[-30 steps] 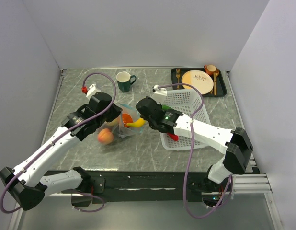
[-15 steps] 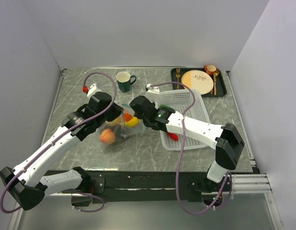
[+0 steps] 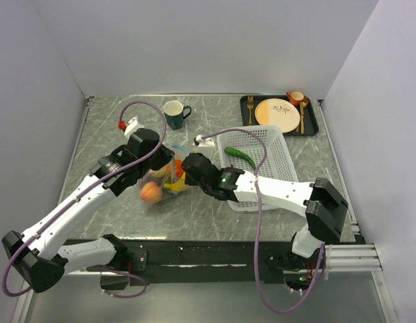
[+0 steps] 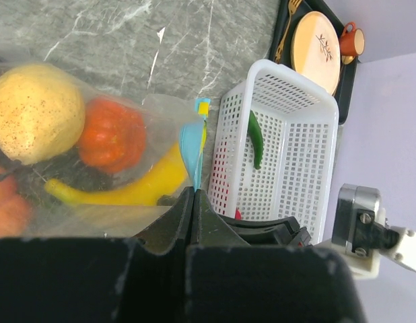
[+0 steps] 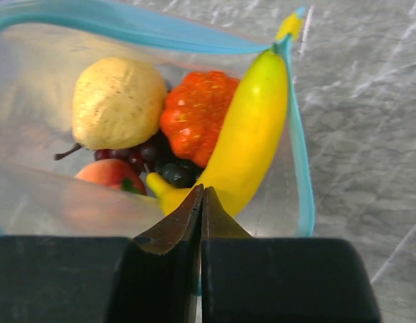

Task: Place the food in the zip-top bag and seal the zipper
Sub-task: Place the fake fruit in the zipper food storage bag.

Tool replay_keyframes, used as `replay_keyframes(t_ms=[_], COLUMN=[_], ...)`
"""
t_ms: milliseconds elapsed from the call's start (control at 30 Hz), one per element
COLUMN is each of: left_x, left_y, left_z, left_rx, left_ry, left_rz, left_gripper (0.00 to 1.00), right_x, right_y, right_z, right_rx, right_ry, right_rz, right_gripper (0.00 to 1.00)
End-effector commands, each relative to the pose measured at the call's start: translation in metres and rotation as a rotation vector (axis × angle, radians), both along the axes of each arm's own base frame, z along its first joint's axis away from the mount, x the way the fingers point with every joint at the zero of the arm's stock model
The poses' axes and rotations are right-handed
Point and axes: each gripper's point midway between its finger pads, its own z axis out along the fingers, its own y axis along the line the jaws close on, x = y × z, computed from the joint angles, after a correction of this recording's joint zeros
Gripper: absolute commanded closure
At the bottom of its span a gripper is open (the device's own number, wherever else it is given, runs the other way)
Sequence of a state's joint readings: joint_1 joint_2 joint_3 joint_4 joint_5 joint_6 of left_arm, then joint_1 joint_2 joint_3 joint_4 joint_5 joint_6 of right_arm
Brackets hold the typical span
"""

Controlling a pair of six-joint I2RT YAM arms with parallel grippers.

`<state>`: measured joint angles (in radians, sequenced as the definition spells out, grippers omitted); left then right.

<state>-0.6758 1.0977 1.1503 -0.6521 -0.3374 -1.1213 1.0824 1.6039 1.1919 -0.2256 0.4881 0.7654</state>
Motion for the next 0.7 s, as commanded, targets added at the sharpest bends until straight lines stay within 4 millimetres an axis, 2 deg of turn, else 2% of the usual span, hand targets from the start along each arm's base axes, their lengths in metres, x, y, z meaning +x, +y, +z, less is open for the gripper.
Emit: replay_keyframes(t_ms=[0, 67, 133, 167, 267, 300, 333, 367, 400, 433, 467, 567, 667], left_x=[0.009, 0.008, 0.007, 0.006, 0.004, 0.003, 0.002, 0.001, 0.001, -0.001, -0.001, -0.003, -0.002], left_y=[-0.007, -0.007, -0.006, -0.005, -0.001, 0.000, 0.002, 0.002, 0.002, 0.002, 0.003, 0.004, 0.005], left_z=[0.028, 0.028, 0.029, 0.029, 0.032, 0.034, 0.036, 0.037, 0.036, 0.038, 0.037, 0.034, 0.032], left_rx=[-0.058, -0.061, -0.065, -0.067, -0.068, -0.066, -0.068, -0.067, -0.066, -0.072, -0.070, -0.068, -0.062], left_ry=[-0.076, -0.077, -0.080, -0.080, -0.093, -0.095, -0.103, -0.106, -0.105, -0.111, -0.111, -0.105, -0.099], left_rz=[0.004, 0.001, 0.002, 0.005, 0.009, 0.009, 0.010, 0.007, 0.007, 0.001, 0.001, 0.003, 0.009], left_gripper=[0.99, 0.99, 0.99, 0.99, 0.99, 0.99, 0.99, 0.99, 0.99, 0.99, 0.99, 0.99, 0.99], right_x=[-0.004, -0.009, -0.003, 0.001, 0.014, 0.024, 0.028, 0.032, 0.041, 0.042, 0.044, 0.041, 0.027], right_y=[0.015, 0.024, 0.021, 0.022, -0.010, -0.028, -0.043, -0.054, -0.068, -0.076, -0.081, -0.082, -0.064], right_z=[0.035, 0.037, 0.030, 0.035, 0.036, 0.050, 0.045, 0.059, 0.059, 0.054, 0.061, 0.056, 0.048], right_rx=[0.074, 0.085, 0.035, 0.034, -0.025, -0.001, -0.003, 0.045, 0.068, 0.078, 0.100, 0.114, 0.132], right_ry=[-0.074, -0.071, -0.064, -0.064, -0.079, -0.105, -0.096, -0.108, -0.090, -0.078, -0.087, -0.048, 0.020], right_rz=[0.090, 0.142, 0.130, 0.120, -0.002, -0.061, -0.088, -0.111, -0.126, -0.128, -0.122, -0.042, 0.086], right_gripper=[0.94, 0.92, 0.92, 0.89, 0.80, 0.76, 0.72, 0.69, 0.67, 0.65, 0.65, 0.64, 0.64])
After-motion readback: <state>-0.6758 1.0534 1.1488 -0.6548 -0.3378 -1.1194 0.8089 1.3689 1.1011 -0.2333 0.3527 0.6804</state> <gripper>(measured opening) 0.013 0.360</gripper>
